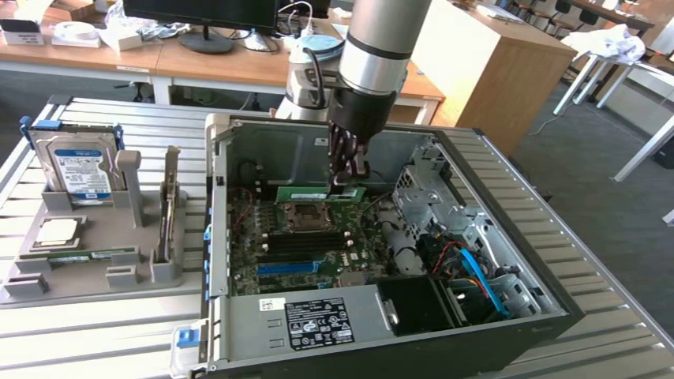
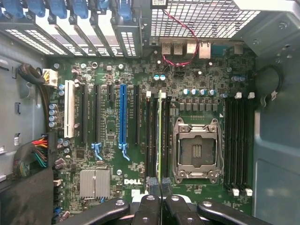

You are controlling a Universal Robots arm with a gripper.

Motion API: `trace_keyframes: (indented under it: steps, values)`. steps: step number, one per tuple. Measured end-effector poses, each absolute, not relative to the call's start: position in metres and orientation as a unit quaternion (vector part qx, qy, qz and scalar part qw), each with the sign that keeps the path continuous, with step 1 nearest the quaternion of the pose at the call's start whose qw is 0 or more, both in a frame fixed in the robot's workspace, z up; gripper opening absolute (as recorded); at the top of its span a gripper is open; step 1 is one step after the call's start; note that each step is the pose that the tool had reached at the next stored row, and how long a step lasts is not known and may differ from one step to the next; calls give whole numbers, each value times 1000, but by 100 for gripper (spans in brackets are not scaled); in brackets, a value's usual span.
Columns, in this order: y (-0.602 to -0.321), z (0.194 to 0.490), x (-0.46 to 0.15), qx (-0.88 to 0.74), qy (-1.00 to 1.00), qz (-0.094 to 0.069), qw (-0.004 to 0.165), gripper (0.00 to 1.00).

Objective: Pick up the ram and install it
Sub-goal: 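Insert the ram into the slot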

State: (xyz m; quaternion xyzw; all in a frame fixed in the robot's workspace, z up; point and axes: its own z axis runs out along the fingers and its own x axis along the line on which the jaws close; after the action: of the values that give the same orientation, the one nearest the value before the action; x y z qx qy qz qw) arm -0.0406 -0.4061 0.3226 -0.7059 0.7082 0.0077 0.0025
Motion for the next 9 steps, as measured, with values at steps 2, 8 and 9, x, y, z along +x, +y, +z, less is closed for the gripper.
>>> trace_keyframes:
  steps: [2, 8, 9]
  values:
    - [-406, 322, -41, -706, 708, 8, 3, 12]
    - [-406, 320, -41, -706, 708, 8, 3, 12]
    - [-406, 319, -41, -706, 708, 8, 3, 12]
